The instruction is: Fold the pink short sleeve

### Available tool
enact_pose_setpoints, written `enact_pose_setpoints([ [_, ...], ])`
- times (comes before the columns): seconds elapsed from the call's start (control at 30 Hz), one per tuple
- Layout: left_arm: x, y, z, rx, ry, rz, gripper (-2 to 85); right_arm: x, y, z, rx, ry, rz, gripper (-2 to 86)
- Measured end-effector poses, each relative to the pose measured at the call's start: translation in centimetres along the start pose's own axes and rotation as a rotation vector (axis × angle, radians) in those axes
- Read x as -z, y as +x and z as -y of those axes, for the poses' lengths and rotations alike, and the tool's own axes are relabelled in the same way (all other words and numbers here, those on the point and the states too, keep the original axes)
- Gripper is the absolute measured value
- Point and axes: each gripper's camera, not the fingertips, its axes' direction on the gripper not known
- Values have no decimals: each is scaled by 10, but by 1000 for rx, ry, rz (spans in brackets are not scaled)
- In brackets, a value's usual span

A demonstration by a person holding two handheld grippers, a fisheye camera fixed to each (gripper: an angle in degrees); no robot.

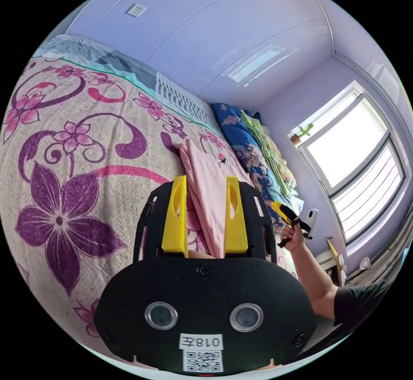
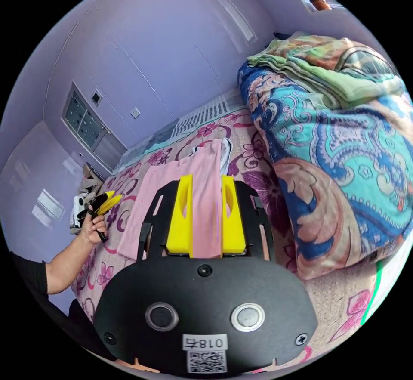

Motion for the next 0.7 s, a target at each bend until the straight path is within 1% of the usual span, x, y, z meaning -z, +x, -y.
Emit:
enact_pose_setpoints([
  [0.03, -6, 1, 5, -6, -7, 13, 138, -14, -2, 16, 21, -30, -37, 115],
  [0.17, -54, 2, 38, -24, -95, 102, 167, -65, 7, 70, -21, -129, -54, 139],
  [0.27, -93, 4, 54, -25, -171, 150, 186, -96, 14, 94, -53, -190, -88, 155],
  [0.37, -119, 15, 62, -50, -193, 201, 182, -119, 14, 102, -66, -242, -85, 156],
  [0.43, -131, 28, 60, -98, -201, 268, 163, -122, 4, 103, -35, -246, -113, 134],
  [0.47, -135, 38, 56, -142, -179, 310, 123, -123, -8, 103, 19, -254, -133, 79],
  [0.5, -142, 48, 50, -185, -172, 300, 62, -123, -15, 102, 61, -253, -107, 52],
  [0.53, -146, 51, 47, -189, -173, 315, 50, -122, -28, 101, 103, -252, -111, 45],
  [0.57, -153, 57, 42, -200, -165, 365, 27, -124, -41, 100, 146, -261, -167, 40],
  [0.63, -159, 63, 34, -213, -132, 399, 7, -125, -52, 101, 170, -265, -199, 32],
  [0.7, -155, 70, 24, -232, -35, 387, -4, -117, -60, 102, 167, -221, -201, 27],
])
